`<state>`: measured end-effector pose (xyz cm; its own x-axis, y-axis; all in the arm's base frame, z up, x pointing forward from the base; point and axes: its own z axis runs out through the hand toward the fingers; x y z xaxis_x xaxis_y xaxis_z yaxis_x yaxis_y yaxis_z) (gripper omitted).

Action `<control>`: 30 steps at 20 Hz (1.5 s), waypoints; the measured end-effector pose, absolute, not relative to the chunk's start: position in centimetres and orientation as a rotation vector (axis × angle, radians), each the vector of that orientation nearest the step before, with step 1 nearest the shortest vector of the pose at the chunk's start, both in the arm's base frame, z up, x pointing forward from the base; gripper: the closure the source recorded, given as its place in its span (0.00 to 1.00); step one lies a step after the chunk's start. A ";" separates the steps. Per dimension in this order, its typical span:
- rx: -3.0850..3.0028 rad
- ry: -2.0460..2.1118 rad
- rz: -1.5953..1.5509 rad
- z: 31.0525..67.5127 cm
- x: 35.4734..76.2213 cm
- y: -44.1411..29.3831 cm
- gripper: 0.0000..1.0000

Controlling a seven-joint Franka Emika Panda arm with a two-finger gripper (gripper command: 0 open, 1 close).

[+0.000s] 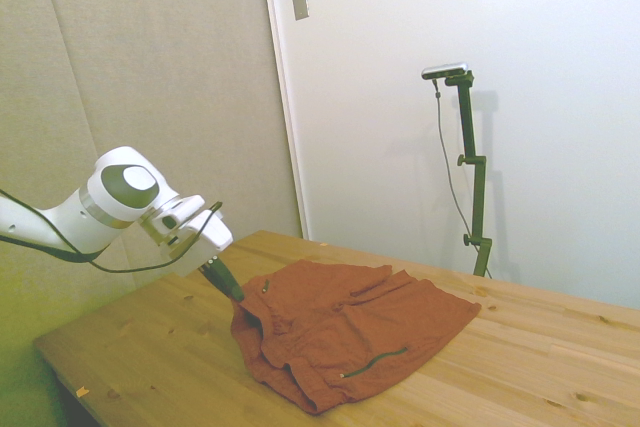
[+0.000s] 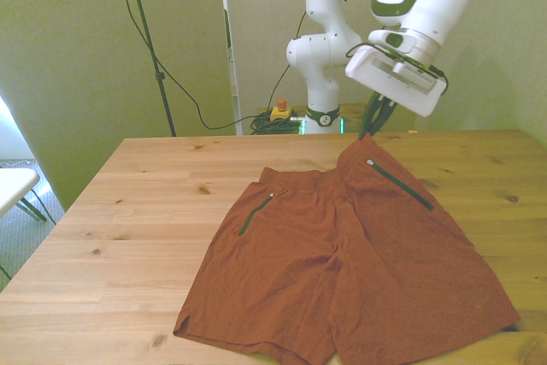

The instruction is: Fold the shorts

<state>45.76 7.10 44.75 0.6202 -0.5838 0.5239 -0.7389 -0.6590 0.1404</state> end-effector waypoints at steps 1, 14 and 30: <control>2.507 -1.097 0.629 45.4 46.0 5.6 1.00; 2.471 -1.398 0.528 44.5 44.5 -10.5 1.00; 2.550 -1.383 0.321 35.5 46.7 -15.0 0.00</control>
